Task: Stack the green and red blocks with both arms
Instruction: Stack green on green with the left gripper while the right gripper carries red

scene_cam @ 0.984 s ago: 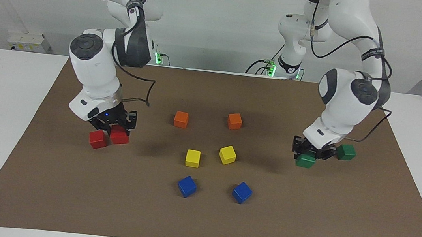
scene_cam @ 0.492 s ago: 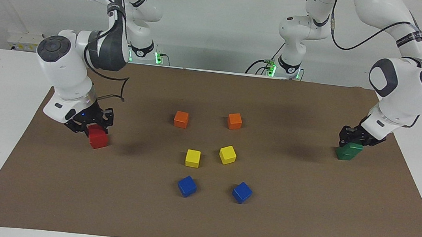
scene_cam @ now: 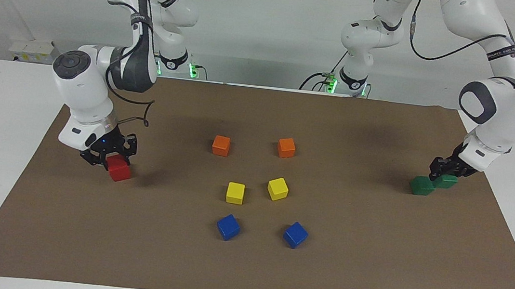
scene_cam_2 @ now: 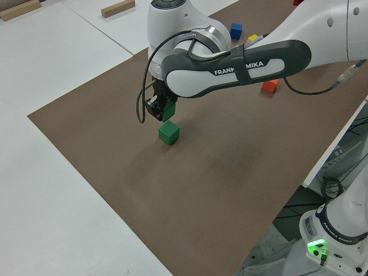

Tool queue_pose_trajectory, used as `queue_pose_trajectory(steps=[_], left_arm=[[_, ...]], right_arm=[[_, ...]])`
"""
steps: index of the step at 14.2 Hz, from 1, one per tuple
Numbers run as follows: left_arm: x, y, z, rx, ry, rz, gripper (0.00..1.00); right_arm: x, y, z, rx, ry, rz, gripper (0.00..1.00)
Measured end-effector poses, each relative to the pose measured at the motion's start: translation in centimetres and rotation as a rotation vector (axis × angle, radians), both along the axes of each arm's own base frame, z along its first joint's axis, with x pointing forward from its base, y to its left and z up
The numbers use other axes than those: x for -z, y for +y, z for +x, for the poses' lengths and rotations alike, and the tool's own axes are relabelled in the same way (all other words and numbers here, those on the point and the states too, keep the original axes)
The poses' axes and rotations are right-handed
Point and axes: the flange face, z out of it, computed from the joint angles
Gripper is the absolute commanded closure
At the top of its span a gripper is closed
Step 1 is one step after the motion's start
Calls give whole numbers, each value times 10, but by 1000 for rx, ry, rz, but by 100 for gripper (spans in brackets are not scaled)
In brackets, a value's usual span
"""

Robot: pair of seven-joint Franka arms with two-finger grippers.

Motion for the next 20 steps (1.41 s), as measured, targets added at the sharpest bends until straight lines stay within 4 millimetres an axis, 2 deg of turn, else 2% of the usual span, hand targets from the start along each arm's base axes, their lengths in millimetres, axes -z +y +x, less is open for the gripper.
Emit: queue_pose_trajectory(steps=[6, 13, 17, 18, 19, 20], left_arm=[[26, -3, -8, 0, -25, 7, 100], [39, -4, -12, -3, -35, 11, 100], [44, -5, -14, -3, -27, 9, 100], [44, -5, -14, -3, -27, 9, 85], [44, -5, -14, -3, -27, 9, 12], [45, -5, -14, -3, -27, 9, 0]], right_arm=[[14, -16, -16, 7, -19, -3, 100], [24, -32, -23, 75, 2, 1, 100], [29, -34, -27, 78, 12, 1, 100], [31, -34, -28, 77, 16, 1, 100], [32, -33, -29, 75, 19, 1, 100], [33, -33, -30, 71, 22, 1, 100]])
